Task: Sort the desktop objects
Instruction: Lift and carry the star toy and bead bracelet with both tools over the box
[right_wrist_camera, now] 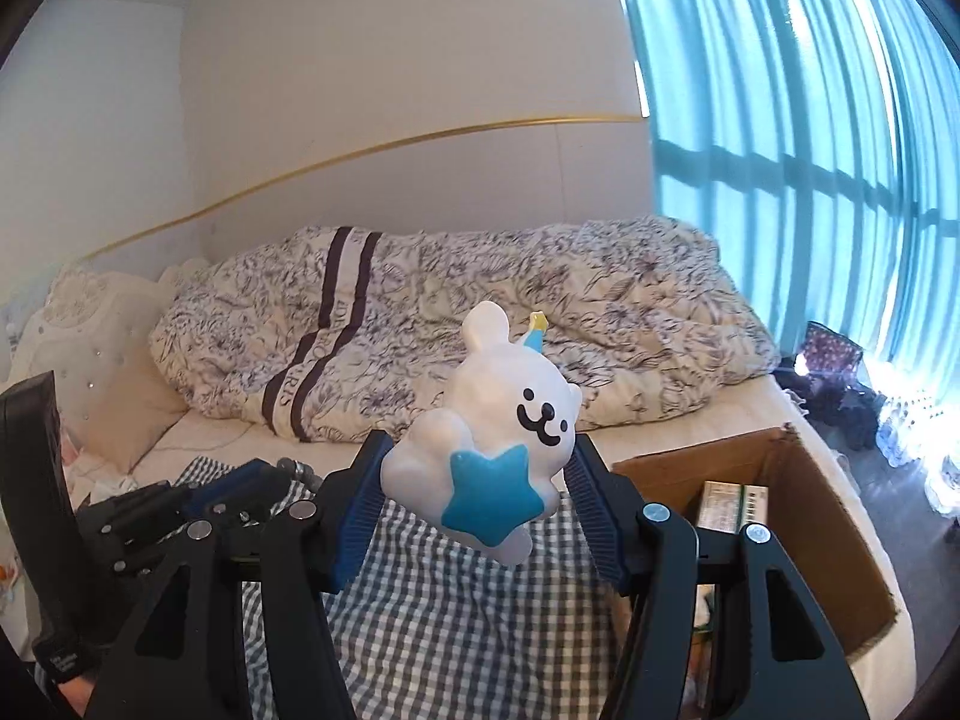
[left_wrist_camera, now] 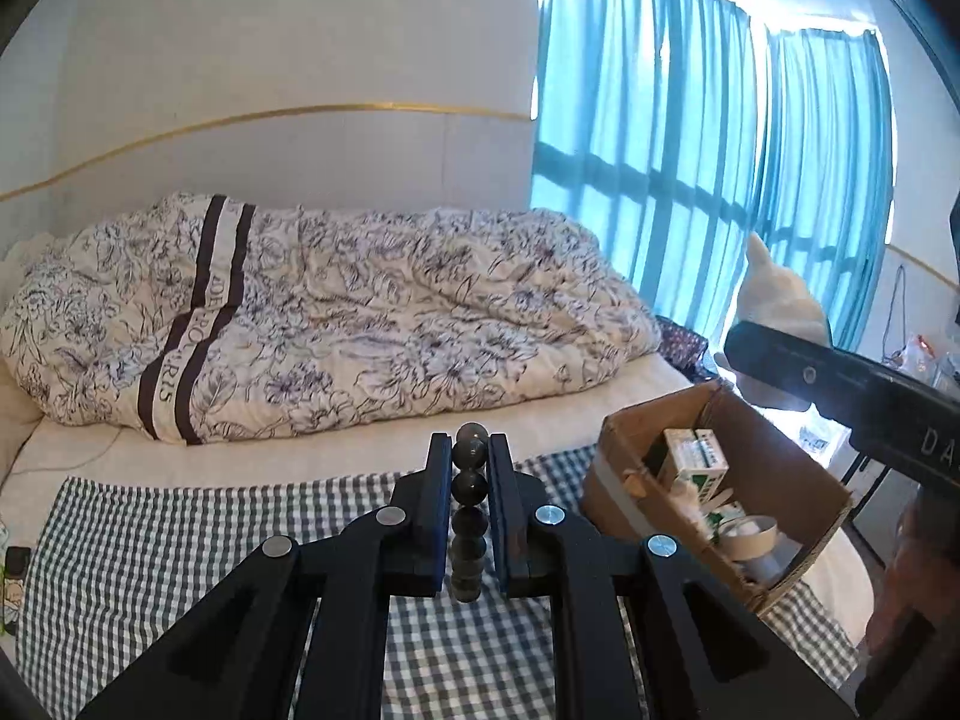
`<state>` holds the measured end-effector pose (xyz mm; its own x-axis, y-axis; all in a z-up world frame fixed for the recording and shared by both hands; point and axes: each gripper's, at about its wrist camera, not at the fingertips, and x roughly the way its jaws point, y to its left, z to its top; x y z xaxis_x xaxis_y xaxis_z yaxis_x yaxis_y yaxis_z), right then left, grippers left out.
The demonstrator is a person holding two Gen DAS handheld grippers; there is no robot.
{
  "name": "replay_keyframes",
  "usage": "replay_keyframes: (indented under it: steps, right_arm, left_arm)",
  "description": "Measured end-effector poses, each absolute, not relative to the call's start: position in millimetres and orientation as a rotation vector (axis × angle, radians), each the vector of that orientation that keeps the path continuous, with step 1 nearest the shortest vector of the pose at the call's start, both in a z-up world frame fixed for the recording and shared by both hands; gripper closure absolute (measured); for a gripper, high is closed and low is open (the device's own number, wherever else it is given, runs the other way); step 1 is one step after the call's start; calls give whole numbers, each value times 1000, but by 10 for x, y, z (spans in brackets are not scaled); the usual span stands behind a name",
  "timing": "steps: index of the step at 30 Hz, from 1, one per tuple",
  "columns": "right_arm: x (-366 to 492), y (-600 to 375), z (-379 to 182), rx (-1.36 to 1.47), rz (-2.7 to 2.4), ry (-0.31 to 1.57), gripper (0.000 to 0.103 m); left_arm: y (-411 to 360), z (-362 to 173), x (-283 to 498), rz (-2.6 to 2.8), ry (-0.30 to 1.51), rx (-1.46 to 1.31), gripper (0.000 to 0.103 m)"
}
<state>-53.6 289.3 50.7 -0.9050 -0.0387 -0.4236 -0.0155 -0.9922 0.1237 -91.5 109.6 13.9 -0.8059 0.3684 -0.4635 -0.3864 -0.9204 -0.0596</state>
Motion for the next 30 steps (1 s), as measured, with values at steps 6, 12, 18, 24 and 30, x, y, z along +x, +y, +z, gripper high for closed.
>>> replay_keyframes:
  steps: [6,12,18,24,30]
  right_arm:
    - [-279,3045,537,658,-3101,-177,45]
    - [-70,3283,554,657,-3166,-185,44]
    - [75,3513,602,647,-3236,-183,44]
    - [174,3761,631,625,-3319,-186,44]
    - [99,4085,476,709,-3356,-207,44]
  left_arm:
    - [1240,249,-817,2637,79,-636,92]
    - [1389,273,-790,2615,78,-627,92]
    - [1604,341,-730,2588,88,-603,92]
    - [1944,381,-708,2539,96,-581,92]
    - [2355,362,-712,2480,133,-569,92]
